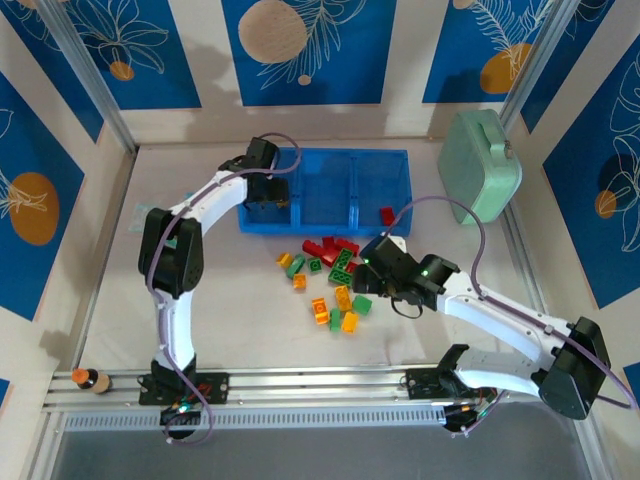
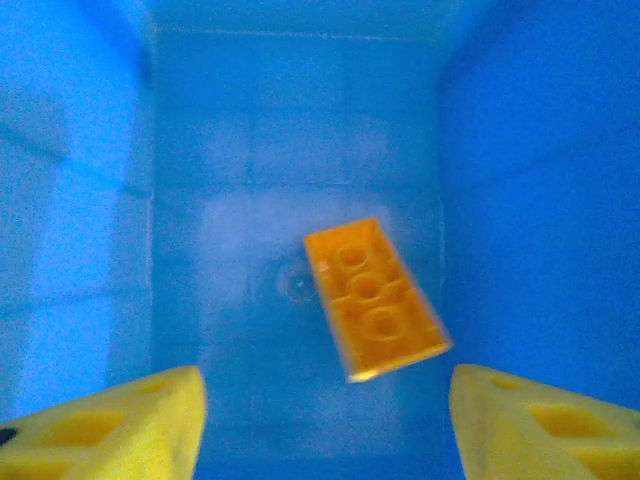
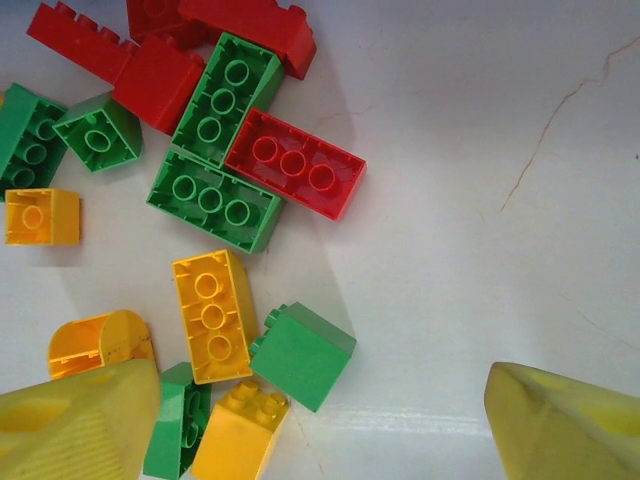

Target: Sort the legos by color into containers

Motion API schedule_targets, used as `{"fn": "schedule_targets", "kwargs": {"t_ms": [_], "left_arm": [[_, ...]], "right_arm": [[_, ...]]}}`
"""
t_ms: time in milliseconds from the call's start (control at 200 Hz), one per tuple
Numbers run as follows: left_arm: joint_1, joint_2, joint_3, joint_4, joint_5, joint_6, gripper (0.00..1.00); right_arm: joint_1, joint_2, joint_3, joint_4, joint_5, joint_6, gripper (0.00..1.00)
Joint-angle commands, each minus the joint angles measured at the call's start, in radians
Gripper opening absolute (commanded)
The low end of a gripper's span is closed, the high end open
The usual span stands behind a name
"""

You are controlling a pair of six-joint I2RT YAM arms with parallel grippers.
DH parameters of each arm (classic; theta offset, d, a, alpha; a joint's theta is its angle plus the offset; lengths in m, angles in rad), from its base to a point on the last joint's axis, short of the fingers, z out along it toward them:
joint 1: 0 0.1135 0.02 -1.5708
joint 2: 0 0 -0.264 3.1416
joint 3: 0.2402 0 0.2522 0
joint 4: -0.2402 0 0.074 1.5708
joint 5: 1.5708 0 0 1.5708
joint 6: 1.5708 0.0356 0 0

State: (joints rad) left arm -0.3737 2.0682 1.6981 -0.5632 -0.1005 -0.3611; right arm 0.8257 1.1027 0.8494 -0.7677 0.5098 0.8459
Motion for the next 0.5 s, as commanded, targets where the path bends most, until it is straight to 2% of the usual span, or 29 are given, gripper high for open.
{"fn": "schedule_targets", "kwargs": {"t_ms": [0,370,495], "left_arm": [[0.019,0.016,0.048,-0.027,0.024,0.019,0.7],[0.066,0.208,0.316,-0.172,0.063,0.035,0.71],[0.098,0.192,0.291,-0.184,0.025,0.012,0.71]], "right_arm": [[-0.008,-0.021,-0.015,-0.026,-0.017,0.003,0.85],[0.002,0.001,0.003,-0.008,-0.036,0.008,0.85],[0.015,0.001,0.013,-0.017,-0.023,0.014,0.85]]}}
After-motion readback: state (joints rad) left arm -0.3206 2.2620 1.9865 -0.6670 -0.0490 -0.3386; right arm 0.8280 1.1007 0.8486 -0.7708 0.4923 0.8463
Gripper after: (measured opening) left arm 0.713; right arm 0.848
